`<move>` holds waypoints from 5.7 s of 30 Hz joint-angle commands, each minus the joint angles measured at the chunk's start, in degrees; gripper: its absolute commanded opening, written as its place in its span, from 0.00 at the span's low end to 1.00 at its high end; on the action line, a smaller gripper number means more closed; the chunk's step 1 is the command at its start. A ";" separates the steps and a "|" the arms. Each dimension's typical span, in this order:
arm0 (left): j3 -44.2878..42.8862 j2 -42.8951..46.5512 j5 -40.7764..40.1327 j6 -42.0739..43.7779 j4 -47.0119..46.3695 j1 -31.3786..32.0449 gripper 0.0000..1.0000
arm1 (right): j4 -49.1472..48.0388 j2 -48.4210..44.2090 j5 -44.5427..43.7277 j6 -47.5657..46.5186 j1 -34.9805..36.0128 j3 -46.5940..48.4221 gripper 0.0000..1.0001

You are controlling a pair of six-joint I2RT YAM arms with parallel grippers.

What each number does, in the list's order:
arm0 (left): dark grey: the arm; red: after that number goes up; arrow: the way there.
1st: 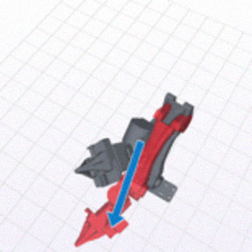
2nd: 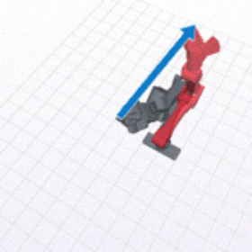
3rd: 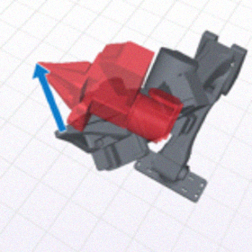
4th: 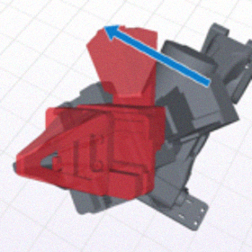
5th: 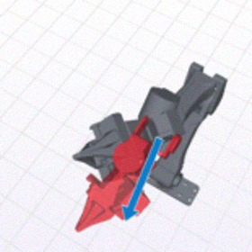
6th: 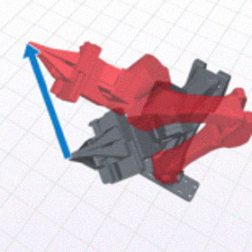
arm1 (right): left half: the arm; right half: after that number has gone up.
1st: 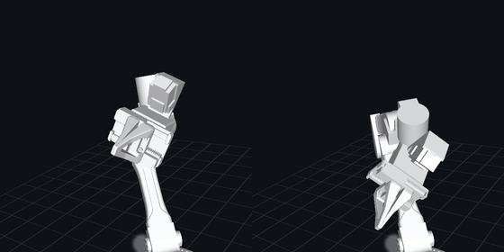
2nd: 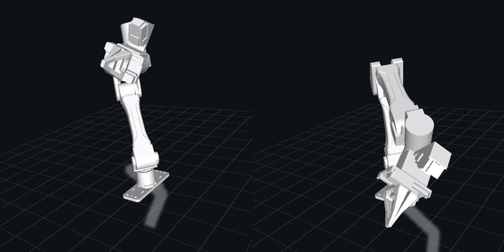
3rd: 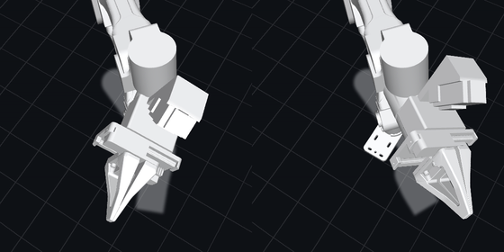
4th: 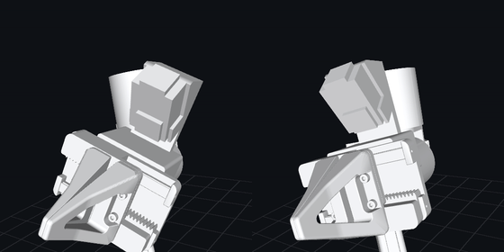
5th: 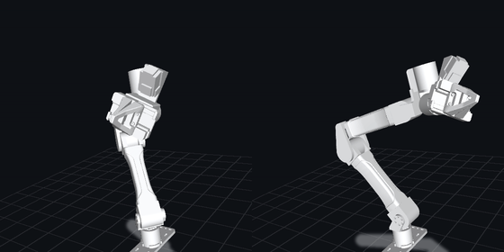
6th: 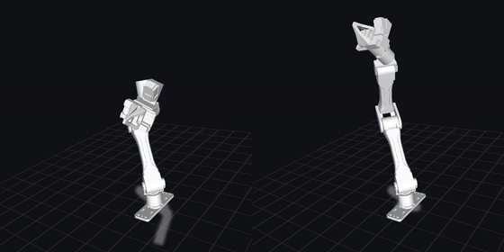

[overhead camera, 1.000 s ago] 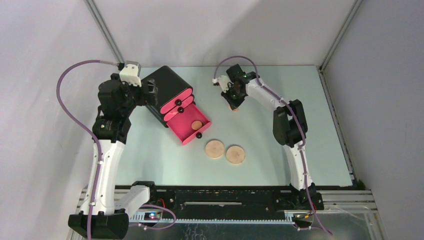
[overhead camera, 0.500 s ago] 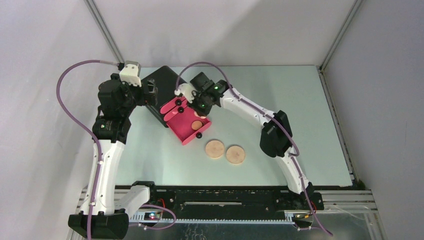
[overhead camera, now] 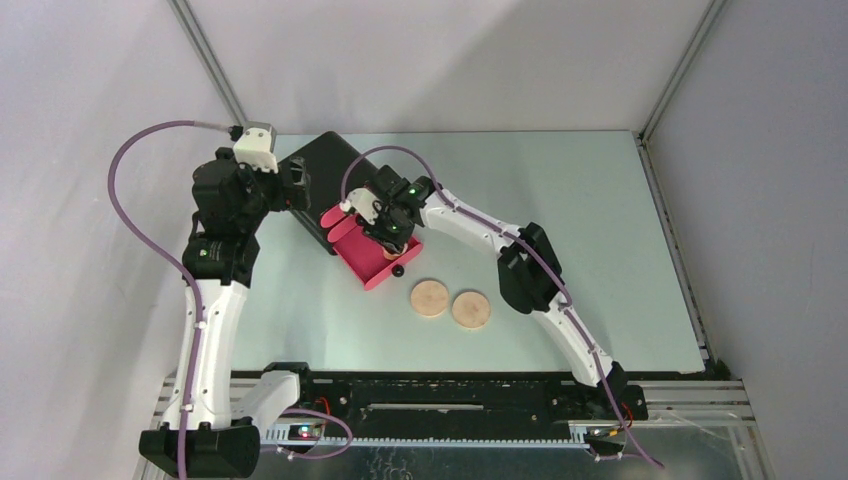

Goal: Organize the makeup
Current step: Place the makeup tool in the drawer, then pick up the makeup tool from the center of the board, then place the makeup tool in the drawer.

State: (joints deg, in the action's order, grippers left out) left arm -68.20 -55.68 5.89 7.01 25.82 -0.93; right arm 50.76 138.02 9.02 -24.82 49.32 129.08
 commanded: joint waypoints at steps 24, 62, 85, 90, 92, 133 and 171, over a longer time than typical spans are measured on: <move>1.67 1.46 -0.44 0.29 -1.48 -0.63 1.00 | -9.72 -25.16 0.51 -0.91 -1.26 -30.05 0.98; 2.20 1.56 -0.61 0.55 -1.91 -0.99 1.00 | -8.79 -21.68 4.70 -2.06 -1.16 -37.89 0.00; 2.29 1.63 -0.61 0.47 -2.02 -1.00 1.00 | -2.31 -18.59 9.77 9.29 -4.01 -13.93 0.00; 2.20 1.89 -0.53 0.38 -1.95 -0.95 1.00 | -2.37 -13.02 11.29 15.56 -4.31 -5.54 0.00; 2.28 1.94 -0.53 0.38 -2.00 -0.95 1.00 | -2.49 -10.96 11.25 17.14 -3.96 -2.77 0.00; 2.20 2.13 -0.07 0.22 -1.65 -1.27 1.00 | -12.88 5.69 6.97 22.17 -1.16 8.81 0.01; 2.55 2.49 0.79 0.32 -1.80 -1.44 1.00 | -10.51 -1.89 10.30 22.23 -3.03 6.36 0.49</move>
State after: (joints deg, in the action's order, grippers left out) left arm -67.24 -54.37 6.17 7.03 25.76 -1.85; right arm 39.81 144.81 17.43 -2.61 46.85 137.23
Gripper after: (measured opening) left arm 0.996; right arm 0.478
